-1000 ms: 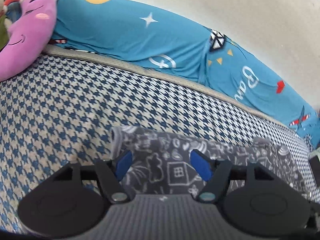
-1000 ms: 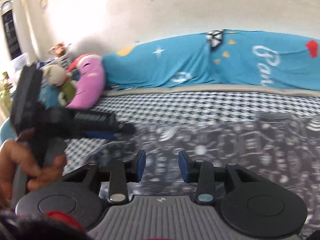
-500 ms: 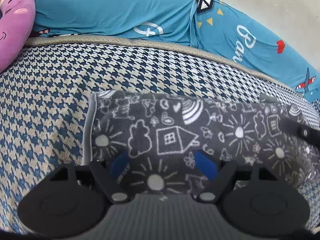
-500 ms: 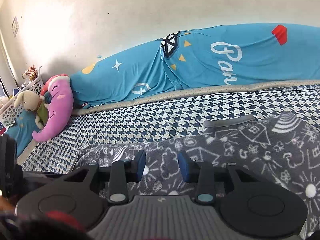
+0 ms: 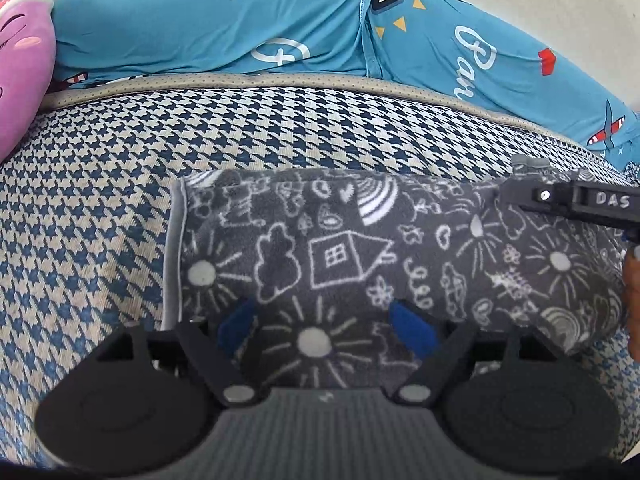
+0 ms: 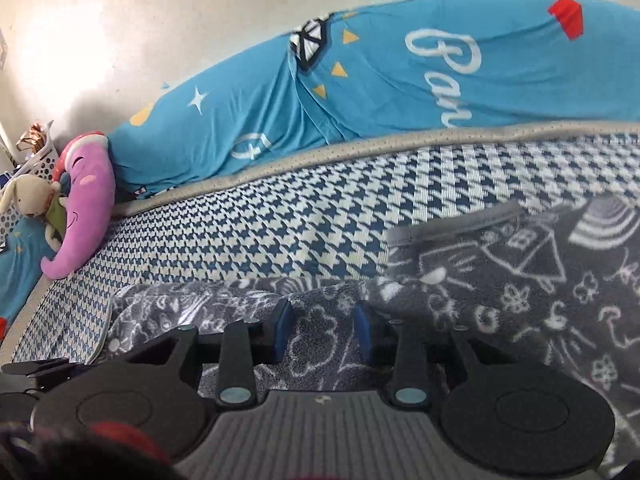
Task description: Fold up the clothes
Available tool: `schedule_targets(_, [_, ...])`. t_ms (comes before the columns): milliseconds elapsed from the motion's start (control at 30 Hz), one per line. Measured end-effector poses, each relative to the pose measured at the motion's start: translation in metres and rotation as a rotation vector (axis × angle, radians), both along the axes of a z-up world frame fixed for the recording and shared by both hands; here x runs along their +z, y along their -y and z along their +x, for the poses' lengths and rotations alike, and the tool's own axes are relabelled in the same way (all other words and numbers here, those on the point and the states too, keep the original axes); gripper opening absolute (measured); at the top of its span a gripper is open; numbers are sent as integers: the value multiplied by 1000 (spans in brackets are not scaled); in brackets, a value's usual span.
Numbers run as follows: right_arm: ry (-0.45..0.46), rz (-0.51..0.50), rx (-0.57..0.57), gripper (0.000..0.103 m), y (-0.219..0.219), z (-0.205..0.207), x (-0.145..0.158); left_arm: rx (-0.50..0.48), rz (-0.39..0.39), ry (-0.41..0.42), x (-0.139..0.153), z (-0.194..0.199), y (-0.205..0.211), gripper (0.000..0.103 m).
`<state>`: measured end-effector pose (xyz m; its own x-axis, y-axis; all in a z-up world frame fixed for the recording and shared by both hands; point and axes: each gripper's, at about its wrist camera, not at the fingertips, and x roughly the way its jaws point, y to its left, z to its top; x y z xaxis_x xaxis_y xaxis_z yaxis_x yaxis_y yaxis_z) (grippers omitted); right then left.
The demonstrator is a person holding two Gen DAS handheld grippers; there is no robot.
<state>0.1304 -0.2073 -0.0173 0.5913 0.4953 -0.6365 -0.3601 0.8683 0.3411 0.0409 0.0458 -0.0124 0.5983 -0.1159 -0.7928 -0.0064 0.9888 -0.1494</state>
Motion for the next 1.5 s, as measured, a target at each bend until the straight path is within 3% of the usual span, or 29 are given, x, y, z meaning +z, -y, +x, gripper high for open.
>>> schedule_targets(267, [-38,-38,-2,25,-8,11,-12,27,-7,25,5,2,6,88])
schedule_targets(467, [-54,-44,-32,10,-9,23,-20,63,-9,38,7,10,8,89])
schedule_targets(533, [-58,-41,-51,0,-7,28,-23,78,-6,32,5,14,8,90])
schedule_targets(1000, [-34,-23,-67,4,-5,19,-7,148,-5,41,-1,43,7,91])
schedule_targets(1267, [-27,25,36,8,3,-4,20,163,9,39,-7,52,10,97])
schedule_targets(1500, [-47,-43,108,8,4,-28,19,173,46,46,-12,59,14,100])
